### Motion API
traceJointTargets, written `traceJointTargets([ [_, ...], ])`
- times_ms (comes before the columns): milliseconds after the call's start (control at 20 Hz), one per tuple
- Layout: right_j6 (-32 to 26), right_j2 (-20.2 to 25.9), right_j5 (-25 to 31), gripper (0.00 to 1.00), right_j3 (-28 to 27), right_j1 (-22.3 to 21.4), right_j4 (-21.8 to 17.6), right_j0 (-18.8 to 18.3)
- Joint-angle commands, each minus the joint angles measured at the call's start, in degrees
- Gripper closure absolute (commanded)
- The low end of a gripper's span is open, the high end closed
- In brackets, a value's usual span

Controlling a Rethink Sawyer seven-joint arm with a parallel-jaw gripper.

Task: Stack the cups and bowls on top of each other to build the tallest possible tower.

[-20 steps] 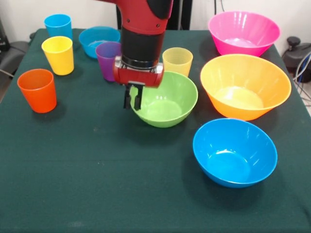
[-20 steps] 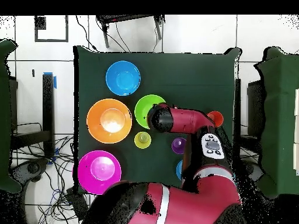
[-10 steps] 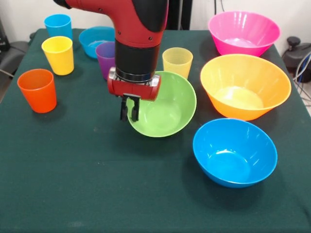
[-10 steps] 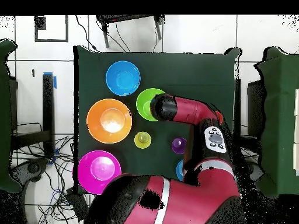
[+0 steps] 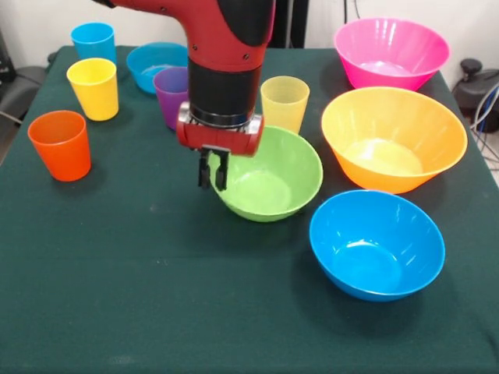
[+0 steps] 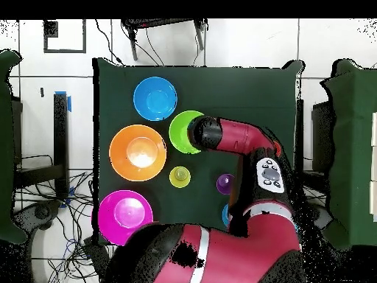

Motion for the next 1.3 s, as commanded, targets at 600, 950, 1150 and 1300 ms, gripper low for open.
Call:
traceJointTargets([
  [600,7.8,0.0,21.6,1.00,-1.5,-8.3,7.6,5.9],
  [950,5.3,0.0,28.4,1.00,-5.9,-9.7,7.1,5.6],
  [1150,4.8,0.2,31.6,1.00,-8.3,-10.0,7.0,5.4],
  [1300,4.7,0.4,33.9,1.00,-10.1,-9.9,7.0,5.1],
])
